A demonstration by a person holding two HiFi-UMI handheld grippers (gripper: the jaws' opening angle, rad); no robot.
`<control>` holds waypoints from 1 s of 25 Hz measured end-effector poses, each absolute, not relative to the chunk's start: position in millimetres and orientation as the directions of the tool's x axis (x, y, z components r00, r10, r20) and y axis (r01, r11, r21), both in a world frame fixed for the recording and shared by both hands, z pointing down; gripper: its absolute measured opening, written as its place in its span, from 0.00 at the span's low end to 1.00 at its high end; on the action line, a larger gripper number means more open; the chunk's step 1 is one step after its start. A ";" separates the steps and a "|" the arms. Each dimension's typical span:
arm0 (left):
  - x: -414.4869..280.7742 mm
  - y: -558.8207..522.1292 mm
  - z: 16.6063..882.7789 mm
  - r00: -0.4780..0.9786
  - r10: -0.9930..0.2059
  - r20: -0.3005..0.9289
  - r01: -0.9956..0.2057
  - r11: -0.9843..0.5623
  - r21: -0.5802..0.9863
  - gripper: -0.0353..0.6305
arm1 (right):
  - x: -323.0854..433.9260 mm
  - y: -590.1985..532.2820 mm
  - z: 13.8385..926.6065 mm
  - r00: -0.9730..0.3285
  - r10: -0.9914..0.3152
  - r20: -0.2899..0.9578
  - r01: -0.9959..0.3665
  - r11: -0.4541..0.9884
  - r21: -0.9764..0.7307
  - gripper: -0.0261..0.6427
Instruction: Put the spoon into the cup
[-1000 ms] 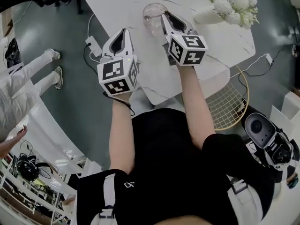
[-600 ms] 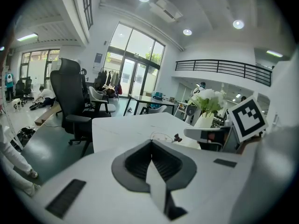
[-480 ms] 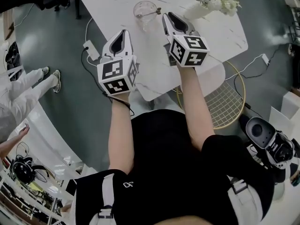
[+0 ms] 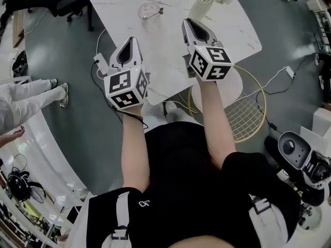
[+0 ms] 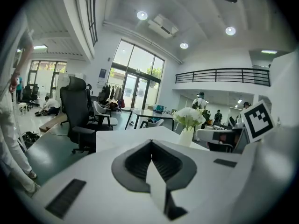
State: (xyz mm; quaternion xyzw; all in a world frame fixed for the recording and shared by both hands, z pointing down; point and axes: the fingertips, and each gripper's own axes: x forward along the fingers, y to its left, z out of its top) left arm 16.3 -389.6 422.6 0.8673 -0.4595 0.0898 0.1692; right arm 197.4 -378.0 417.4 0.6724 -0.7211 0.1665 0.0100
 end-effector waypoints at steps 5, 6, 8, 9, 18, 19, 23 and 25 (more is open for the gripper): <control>7.8 -350.6 377.1 0.538 -0.812 0.227 -0.843 -0.509 0.176 0.08 | 191.1 -341.8 371.2 -0.126 -0.982 0.143 -0.973 0.094 -0.212 0.06; 4.5 -346.1 364.7 0.529 -0.825 0.200 -0.848 -0.504 0.166 0.08 | 187.7 -338.9 357.9 -0.138 -0.984 0.113 -0.972 0.113 -0.207 0.06; -1.9 -336.8 341.3 0.511 -0.847 0.146 -0.858 -0.493 0.147 0.08 | 179.3 -332.6 331.3 -0.168 -0.985 0.051 -0.969 0.155 -0.193 0.05; -4.5 -330.0 332.3 0.504 -0.854 0.127 -0.861 -0.488 0.142 0.08 | 175.0 -326.7 320.9 -0.182 -0.983 0.028 -0.967 0.174 -0.186 0.05; -22.3 -282.6 280.0 0.454 -0.891 0.004 -0.885 -0.450 0.116 0.08 | 141.4 -285.5 277.3 -0.272 -0.961 -0.039 -0.953 0.275 -0.124 0.05; -23.6 -279.6 276.8 0.450 -0.893 -0.002 -0.887 -0.448 0.112 0.08 | 136.0 -283.6 275.6 -0.284 -0.958 -0.038 -0.951 0.287 -0.113 0.05; -30.1 -267.4 271.6 0.438 -0.899 -0.014 -0.894 -0.437 0.101 0.08 | 112.1 -274.6 276.1 -0.336 -0.942 -0.023 -0.940 0.337 -0.060 0.05; -32.6 -263.9 269.1 0.433 -0.901 -0.022 -0.897 -0.433 0.091 0.08 | 105.2 -273.0 277.6 -0.350 -0.937 -0.013 -0.936 0.350 -0.034 0.05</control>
